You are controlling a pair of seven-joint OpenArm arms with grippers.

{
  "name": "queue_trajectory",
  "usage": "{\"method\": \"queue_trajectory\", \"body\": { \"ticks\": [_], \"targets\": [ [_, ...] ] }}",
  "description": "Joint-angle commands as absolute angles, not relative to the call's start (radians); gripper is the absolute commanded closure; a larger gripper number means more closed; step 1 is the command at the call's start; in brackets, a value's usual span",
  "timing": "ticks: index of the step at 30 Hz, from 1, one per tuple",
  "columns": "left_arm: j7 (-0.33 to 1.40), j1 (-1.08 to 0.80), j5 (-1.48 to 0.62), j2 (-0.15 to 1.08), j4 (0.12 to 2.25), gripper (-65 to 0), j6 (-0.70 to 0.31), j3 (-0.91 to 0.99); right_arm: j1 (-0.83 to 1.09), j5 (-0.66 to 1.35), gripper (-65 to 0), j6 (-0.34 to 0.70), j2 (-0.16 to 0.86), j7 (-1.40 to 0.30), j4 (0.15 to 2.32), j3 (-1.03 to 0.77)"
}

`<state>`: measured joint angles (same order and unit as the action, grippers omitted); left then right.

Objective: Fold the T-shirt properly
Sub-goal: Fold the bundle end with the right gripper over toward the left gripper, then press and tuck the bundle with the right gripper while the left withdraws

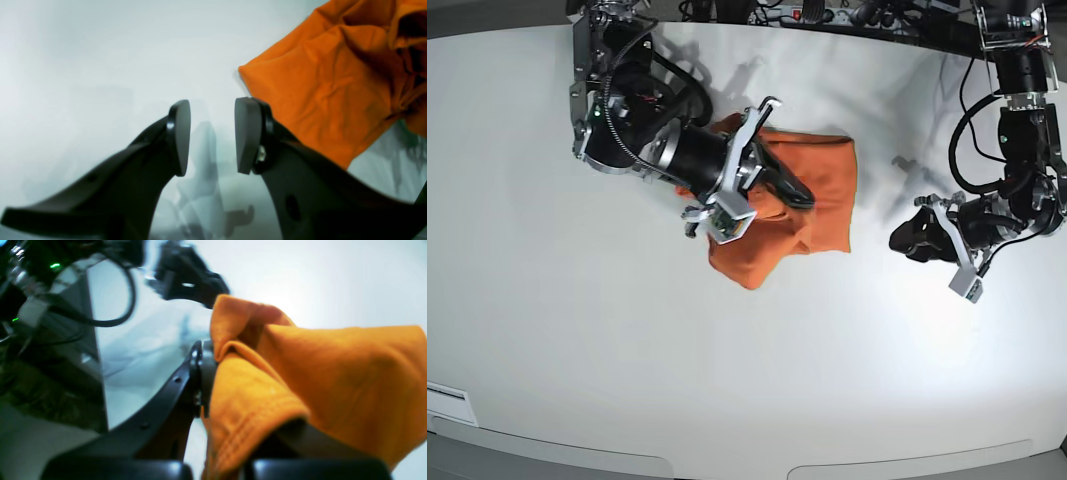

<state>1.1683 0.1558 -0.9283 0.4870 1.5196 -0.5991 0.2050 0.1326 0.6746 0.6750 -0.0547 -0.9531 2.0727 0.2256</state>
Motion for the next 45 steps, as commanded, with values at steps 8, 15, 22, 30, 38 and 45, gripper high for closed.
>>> {"method": "queue_trajectory", "body": {
  "ticks": [8,15,22,30,38,45],
  "targets": [
    [1.153,0.175,-0.956,0.511,1.536,-24.2,-0.599,0.213,0.114,0.468,0.0,0.635,-0.073,-0.757,2.017,0.364],
    [1.153,0.176,-0.978,0.521,1.536,-24.2,-0.599,0.214,0.013,0.421,-1.5,0.617,-0.147,-0.734,1.777,0.44],
    [1.148,0.184,-0.978,0.595,1.536,-24.2,-0.599,0.282,-0.222,0.339,-37.8,0.477,-0.157,-0.763,1.503,0.66],
    [1.154,0.18,-1.041,0.674,1.536,-24.2,-0.556,0.535,-0.34,0.342,-37.7,0.535,-0.157,-0.759,1.544,0.846],
    [1.16,0.102,-1.053,0.665,1.536,-24.2,-0.562,0.545,-0.344,0.233,-37.7,0.434,-0.157,-0.762,1.545,0.844],
    [1.156,0.069,-1.053,0.615,1.536,-24.2,-0.585,0.545,-0.344,0.325,-37.7,0.565,-0.157,-0.79,1.578,0.844]
  ]
}}
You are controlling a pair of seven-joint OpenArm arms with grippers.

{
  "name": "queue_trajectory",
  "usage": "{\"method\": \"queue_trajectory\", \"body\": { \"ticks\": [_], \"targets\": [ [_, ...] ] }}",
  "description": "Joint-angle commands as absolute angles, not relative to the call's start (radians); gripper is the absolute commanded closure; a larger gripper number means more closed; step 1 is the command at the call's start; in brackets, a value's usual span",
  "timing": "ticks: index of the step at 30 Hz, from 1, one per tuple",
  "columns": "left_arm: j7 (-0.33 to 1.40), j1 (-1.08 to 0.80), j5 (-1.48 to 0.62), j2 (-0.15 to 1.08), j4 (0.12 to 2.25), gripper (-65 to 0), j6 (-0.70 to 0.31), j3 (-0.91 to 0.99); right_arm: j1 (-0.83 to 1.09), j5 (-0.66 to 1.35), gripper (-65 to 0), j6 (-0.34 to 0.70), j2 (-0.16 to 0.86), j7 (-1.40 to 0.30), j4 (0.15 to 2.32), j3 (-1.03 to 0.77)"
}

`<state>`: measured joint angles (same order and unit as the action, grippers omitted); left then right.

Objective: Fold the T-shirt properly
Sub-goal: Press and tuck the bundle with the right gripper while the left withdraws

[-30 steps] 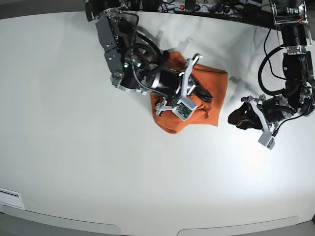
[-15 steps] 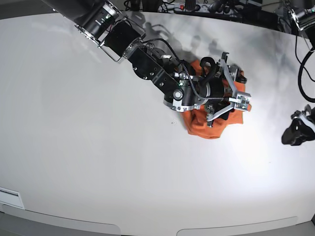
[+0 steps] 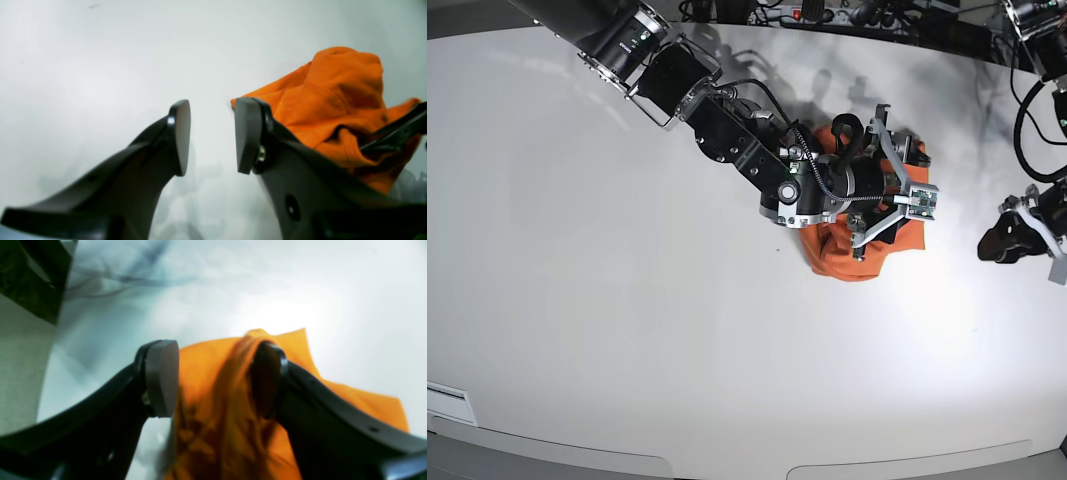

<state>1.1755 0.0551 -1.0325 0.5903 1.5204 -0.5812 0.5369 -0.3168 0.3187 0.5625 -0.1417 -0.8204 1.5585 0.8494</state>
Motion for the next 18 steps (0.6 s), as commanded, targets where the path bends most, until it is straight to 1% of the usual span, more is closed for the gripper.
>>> {"method": "queue_trajectory", "body": {
  "ticks": [1,3,7,15,18],
  "targets": [
    [1.153,0.062,-1.053,0.615,1.536,-24.2,-0.585,0.545,-0.344,0.308,-37.7,0.541,-0.157,-0.818,1.599,0.844],
    [1.153,0.055,-1.052,0.615,1.536,-24.2,-0.585,0.545,-0.344,0.262,-37.7,0.473,-0.157,-0.865,1.652,0.844],
    [1.15,0.057,-1.056,0.615,1.536,-24.2,-0.585,0.545,-0.342,0.146,-37.7,0.402,-0.157,-0.915,1.76,0.841],
    [1.152,0.056,-1.054,0.615,1.535,-24.2,-0.586,0.545,-0.26,0.062,-37.7,0.397,-0.157,-0.949,1.762,0.816],
    [1.152,0.056,-1.057,0.615,1.535,-24.2,-0.593,0.545,-0.252,0.017,-37.7,0.375,-0.157,-0.978,1.762,0.816]
  ]
}}
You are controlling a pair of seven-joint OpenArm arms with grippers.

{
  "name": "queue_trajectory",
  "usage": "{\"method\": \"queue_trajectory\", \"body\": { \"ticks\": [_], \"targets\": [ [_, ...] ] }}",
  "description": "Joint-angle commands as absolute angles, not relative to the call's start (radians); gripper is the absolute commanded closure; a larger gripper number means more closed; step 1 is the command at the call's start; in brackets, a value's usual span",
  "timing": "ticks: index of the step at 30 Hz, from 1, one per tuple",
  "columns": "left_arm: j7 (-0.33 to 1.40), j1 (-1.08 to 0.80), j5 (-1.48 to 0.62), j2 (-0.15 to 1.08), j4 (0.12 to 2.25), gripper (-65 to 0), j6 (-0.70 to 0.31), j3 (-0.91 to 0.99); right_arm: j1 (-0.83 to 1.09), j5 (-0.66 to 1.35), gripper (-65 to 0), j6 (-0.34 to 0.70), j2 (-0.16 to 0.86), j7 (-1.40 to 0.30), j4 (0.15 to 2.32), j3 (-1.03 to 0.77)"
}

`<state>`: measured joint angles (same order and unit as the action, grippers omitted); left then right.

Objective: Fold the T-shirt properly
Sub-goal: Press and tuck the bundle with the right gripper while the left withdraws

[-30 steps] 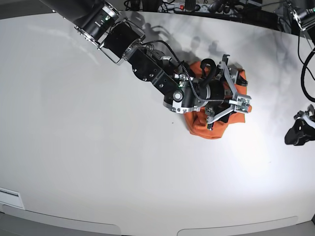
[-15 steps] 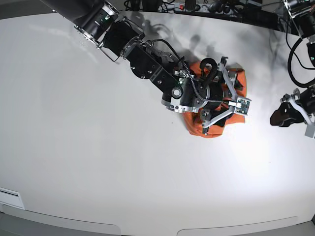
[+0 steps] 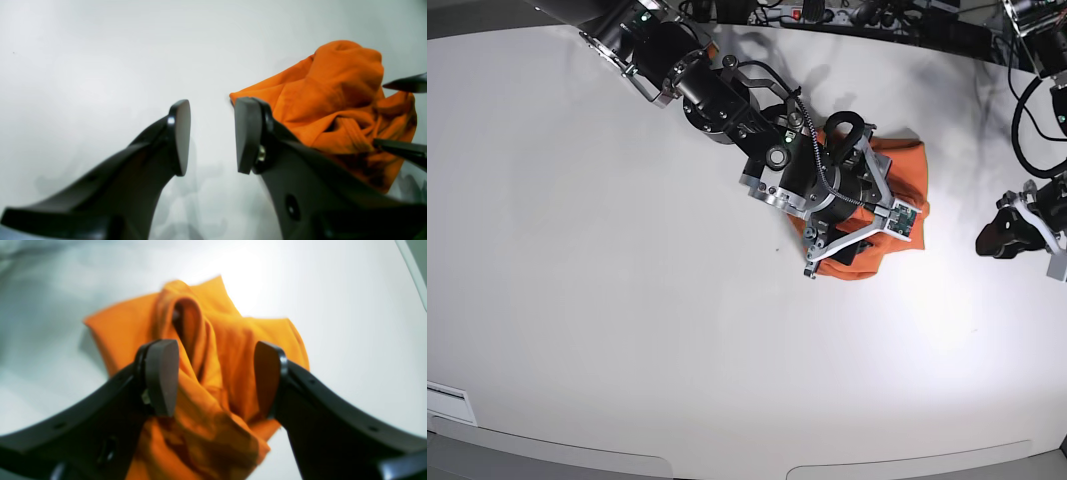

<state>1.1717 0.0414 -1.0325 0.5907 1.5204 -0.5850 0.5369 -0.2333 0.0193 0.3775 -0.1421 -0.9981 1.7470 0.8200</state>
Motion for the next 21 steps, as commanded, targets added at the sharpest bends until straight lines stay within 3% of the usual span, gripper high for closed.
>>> {"method": "queue_trajectory", "body": {
  "ticks": [1,11,21],
  "targets": [
    [1.152,0.056,-1.058,0.615,1.535,-24.2,-0.593,0.545,-0.252,0.018,-37.7,0.366,-0.157,-0.986,1.762,0.816],
    [1.149,0.056,-1.06,0.615,1.535,-24.2,-0.593,0.545,-0.246,-0.056,-37.7,0.308,-0.144,-0.999,1.764,0.8],
    [1.149,0.056,-1.067,0.615,1.535,-24.2,-0.603,0.545,-0.149,0.029,-37.7,0.377,-0.144,-1.02,1.845,0.75]
  ]
}}
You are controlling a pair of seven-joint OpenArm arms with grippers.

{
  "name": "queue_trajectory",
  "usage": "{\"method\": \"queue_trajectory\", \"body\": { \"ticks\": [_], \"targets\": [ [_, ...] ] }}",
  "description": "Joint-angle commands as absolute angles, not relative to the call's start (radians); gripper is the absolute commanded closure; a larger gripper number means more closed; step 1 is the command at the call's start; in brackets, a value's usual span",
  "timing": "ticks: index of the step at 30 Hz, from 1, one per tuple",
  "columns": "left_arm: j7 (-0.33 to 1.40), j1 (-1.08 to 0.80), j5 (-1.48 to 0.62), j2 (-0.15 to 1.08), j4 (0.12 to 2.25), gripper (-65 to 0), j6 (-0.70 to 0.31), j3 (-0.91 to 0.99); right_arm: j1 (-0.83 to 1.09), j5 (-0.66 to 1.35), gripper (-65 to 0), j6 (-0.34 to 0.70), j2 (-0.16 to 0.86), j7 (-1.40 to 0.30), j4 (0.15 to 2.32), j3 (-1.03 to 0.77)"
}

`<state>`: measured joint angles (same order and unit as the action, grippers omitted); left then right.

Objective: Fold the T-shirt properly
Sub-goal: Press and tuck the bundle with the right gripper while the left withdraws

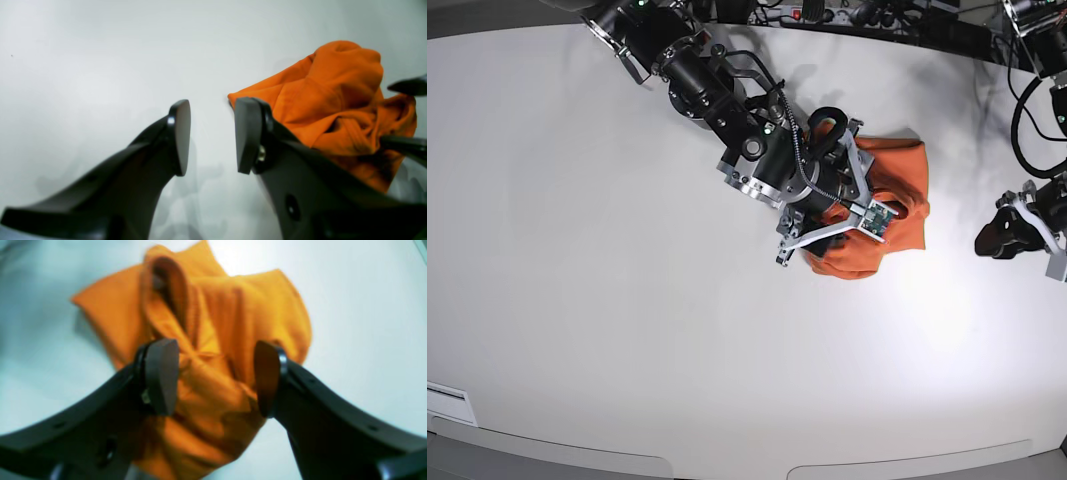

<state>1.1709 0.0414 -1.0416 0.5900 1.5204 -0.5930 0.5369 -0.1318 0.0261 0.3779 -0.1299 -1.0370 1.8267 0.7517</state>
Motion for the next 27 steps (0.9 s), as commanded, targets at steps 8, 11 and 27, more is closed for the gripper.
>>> {"method": "queue_trajectory", "body": {
  "ticks": [8,11,27],
  "targets": [
    [1.15,0.056,-1.094,0.615,1.535,-24.2,-0.604,0.545,-0.113,0.012,-37.7,0.4,-0.084,-1.001,1.853,0.75],
    [1.153,0.056,-1.115,0.615,1.535,-20.3,-0.611,0.543,-0.114,-0.001,-37.7,0.399,-0.049,-0.981,1.853,0.75],
    [1.159,0.053,-1.124,0.615,1.535,0.0,-0.662,0.412,-0.114,0.036,-6.1,0.447,-0.036,-0.953,1.853,0.699]
  ]
}}
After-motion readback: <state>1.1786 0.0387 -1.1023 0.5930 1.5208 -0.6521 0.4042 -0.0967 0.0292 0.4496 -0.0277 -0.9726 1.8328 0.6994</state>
